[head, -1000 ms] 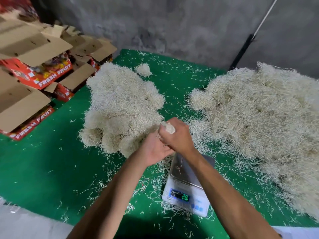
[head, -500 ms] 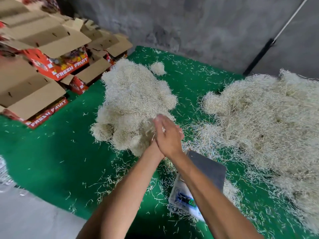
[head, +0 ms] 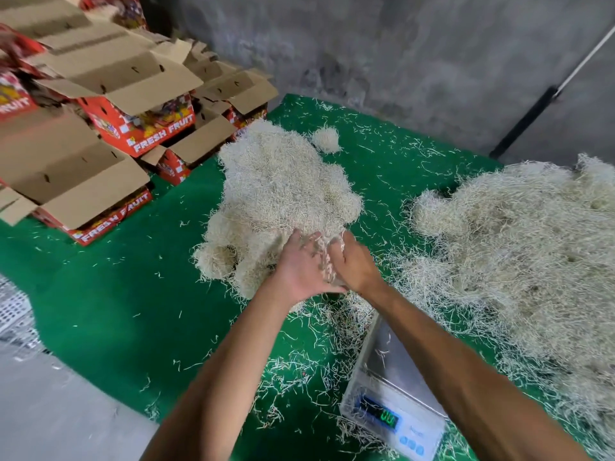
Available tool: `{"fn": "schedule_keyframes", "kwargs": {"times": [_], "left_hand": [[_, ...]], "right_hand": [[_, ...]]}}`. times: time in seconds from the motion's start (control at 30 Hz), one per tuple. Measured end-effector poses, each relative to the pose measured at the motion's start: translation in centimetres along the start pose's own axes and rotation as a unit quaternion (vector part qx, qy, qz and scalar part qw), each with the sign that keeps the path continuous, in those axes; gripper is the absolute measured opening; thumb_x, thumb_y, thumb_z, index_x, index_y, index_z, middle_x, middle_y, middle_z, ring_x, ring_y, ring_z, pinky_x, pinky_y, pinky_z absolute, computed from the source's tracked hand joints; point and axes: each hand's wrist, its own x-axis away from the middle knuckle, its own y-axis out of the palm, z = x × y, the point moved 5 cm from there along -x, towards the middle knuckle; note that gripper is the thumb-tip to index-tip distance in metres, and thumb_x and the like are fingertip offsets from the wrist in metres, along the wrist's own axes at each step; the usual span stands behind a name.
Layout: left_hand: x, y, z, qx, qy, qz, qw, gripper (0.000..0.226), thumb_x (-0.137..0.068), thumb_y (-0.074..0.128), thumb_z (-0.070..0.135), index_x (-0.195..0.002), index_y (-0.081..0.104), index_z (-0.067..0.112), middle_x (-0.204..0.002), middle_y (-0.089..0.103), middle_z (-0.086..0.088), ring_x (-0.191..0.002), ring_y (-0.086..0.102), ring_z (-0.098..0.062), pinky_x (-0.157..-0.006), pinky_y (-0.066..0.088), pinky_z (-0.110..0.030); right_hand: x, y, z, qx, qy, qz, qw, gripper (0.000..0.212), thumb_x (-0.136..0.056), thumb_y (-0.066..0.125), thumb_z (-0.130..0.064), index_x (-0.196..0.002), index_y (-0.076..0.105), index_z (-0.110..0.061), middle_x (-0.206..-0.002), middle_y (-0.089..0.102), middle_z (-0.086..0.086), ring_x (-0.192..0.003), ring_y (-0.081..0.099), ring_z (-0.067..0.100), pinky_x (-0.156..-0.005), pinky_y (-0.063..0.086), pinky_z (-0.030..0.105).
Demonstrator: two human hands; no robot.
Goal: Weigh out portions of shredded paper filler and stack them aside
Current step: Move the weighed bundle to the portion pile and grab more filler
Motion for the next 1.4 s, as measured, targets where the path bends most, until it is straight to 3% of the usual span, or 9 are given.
{"fn": "schedule_keyframes", "kwargs": {"times": [0.13,0.27,0.47,0.7,0.8,0.93,1.1,1.3,1.4], "left_hand": [[-1.7,-1.8,-0.7,-0.015,0.053,0.05,0.997,0.065,-0.098,0.023,0.073,-0.146,0.046,0.036,-0.153,0.046,-0.004,-0.133,0.049,-0.032,-0.1,0.038,-0.074],[-3.2,-2.2,-2.3,-0.063,0.054,0.067,0.994,0.058,-0.1,0.029,0.067,-0.139,0.053,0.031,-0.144,0.056,-0.005,-0.124,0.058,-0.029,-0.107,0.042,-0.063],[-5.4,-1.2,-6.6,-0.231,-0.012,0.057,0.971,0.053,-0.108,0.029,0.052,-0.133,0.056,0.014,-0.133,0.064,-0.009,-0.119,0.063,-0.028,-0.104,0.051,-0.05],[-7.9,-2.3,-11.4,-0.504,-0.046,0.136,0.852,0.037,-0.108,0.043,0.033,-0.137,0.051,0.012,-0.115,0.06,-0.009,-0.098,0.062,-0.018,-0.095,0.057,-0.051],[-9.5,-1.2,-13.6,-0.42,-0.111,0.124,0.892,0.032,-0.106,0.047,0.036,-0.133,0.049,0.019,-0.139,0.052,-0.011,-0.112,0.058,-0.027,-0.091,0.055,-0.049],[-13.7,0.1,-14.0,-0.475,-0.08,0.151,0.864,0.033,-0.108,0.041,0.038,-0.123,0.056,0.013,-0.103,0.055,-0.002,-0.097,0.061,-0.026,-0.093,0.056,-0.045],[-19.5,3.5,-13.4,-0.655,-0.046,0.106,0.747,0.039,-0.111,0.035,0.03,-0.14,0.05,0.008,-0.112,0.065,-0.005,-0.087,0.064,-0.016,-0.089,0.059,-0.036],[-26.6,12.2,-16.1,-0.429,-0.116,-0.013,0.896,0.05,-0.109,0.034,0.045,-0.13,0.055,0.005,-0.129,0.062,-0.012,-0.1,0.064,-0.017,-0.079,0.056,-0.026],[-28.1,15.6,-16.3,-0.413,-0.126,-0.093,0.897,0.051,-0.107,0.036,0.052,-0.136,0.06,0.017,-0.137,0.062,-0.008,-0.12,0.062,-0.029,-0.101,0.052,-0.046]], "right_hand": [[-6.8,-5.7,-2.1,-0.194,0.075,0.123,0.97,0.069,-0.11,0.025,-0.053,-0.15,0.028,0.003,-0.103,0.058,0.002,-0.083,0.061,0.009,-0.074,0.057,0.035],[-11.1,-11.1,-3.6,-0.24,0.091,0.171,0.951,0.073,-0.103,0.014,-0.065,-0.158,0.026,-0.02,-0.153,0.042,0.006,-0.147,0.037,0.026,-0.124,0.026,0.053],[-5.0,-6.5,4.9,-0.141,0.137,0.035,0.98,0.076,-0.106,0.01,-0.065,-0.148,0.05,-0.015,-0.148,0.056,0.011,-0.133,0.055,0.028,-0.117,0.035,0.047],[4.1,-1.8,17.3,-0.178,0.229,-0.107,0.951,0.054,-0.112,0.028,-0.049,-0.118,0.07,-0.016,-0.124,0.071,0.007,-0.112,0.066,0.021,-0.114,0.043,0.047],[5.3,-0.6,20.1,-0.248,0.265,-0.088,0.928,0.059,-0.108,0.031,-0.052,-0.105,0.073,-0.012,-0.103,0.074,0.012,-0.097,0.07,0.023,-0.103,0.05,0.045],[5.1,-0.1,24.0,-0.333,0.291,-0.07,0.894,0.053,-0.111,0.037,-0.041,-0.1,0.071,-0.002,-0.099,0.07,0.03,-0.084,0.066,0.027,-0.096,0.056,0.048],[4.3,-1.3,27.9,-0.417,0.284,0.005,0.863,0.056,-0.108,0.035,-0.048,-0.1,0.064,-0.001,-0.089,0.065,0.032,-0.073,0.058,0.039,-0.074,0.058,0.046],[5.3,-0.9,32.2,-0.475,0.274,-0.084,0.832,0.053,-0.102,0.038,-0.042,-0.112,0.067,0.001,-0.099,0.076,0.022,-0.087,0.074,0.035,-0.073,0.061,0.035],[6.0,1.1,33.2,-0.454,0.256,-0.178,0.834,0.034,-0.108,0.045,-0.031,-0.127,0.066,-0.012,-0.115,0.077,0.006,-0.105,0.075,0.02,-0.088,0.059,0.027]]}}
